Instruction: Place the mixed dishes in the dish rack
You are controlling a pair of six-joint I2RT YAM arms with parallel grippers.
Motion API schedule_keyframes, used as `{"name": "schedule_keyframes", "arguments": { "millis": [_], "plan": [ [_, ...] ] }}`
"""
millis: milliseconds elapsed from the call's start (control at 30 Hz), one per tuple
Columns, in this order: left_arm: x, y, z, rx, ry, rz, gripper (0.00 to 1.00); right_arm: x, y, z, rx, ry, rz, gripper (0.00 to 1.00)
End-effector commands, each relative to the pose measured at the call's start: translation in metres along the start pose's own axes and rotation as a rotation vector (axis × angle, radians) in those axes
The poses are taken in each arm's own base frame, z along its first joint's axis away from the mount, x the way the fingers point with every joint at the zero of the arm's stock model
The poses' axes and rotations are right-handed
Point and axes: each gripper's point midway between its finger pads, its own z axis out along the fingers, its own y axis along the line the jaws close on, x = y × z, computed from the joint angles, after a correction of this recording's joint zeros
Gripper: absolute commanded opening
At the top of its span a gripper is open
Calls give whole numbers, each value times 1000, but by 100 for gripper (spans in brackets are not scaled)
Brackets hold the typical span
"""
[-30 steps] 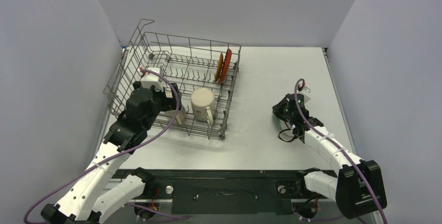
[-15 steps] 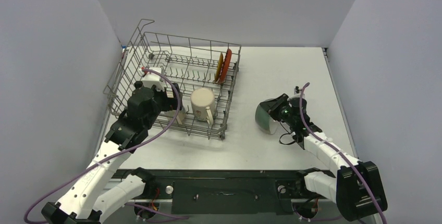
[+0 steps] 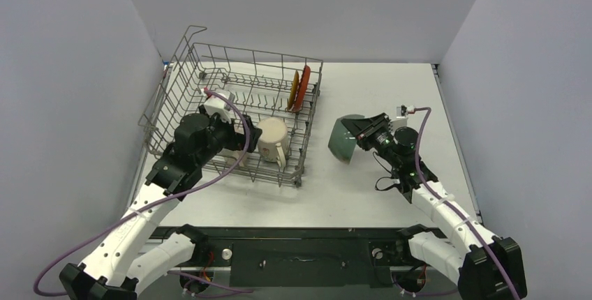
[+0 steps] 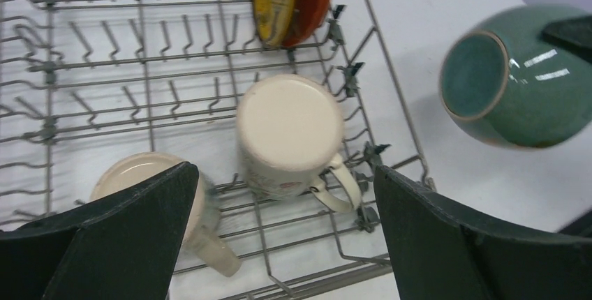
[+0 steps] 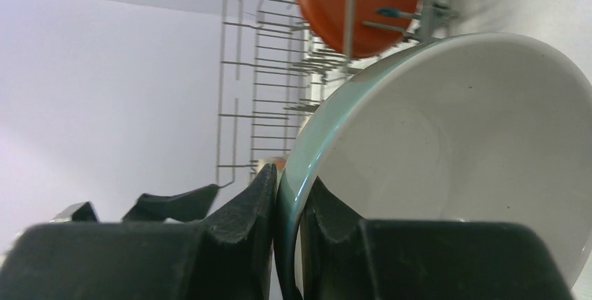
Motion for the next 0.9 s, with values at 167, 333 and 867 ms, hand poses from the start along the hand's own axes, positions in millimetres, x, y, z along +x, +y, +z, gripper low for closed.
{"name": "schedule_keyframes", "arguments": {
  "millis": [167,333,867],
  "plan": [
    [-10,-75,-2,384,-2,-10,97,-6,167,-31,-458,-44,28,0],
    [-21,-100,-12,428,-30,-42,97,6,209,-39,-559,-14,66,0],
    [-59,-114,-35,225,-49,-130,96,46,273,-18,-704,130,267,0]
  ]
}}
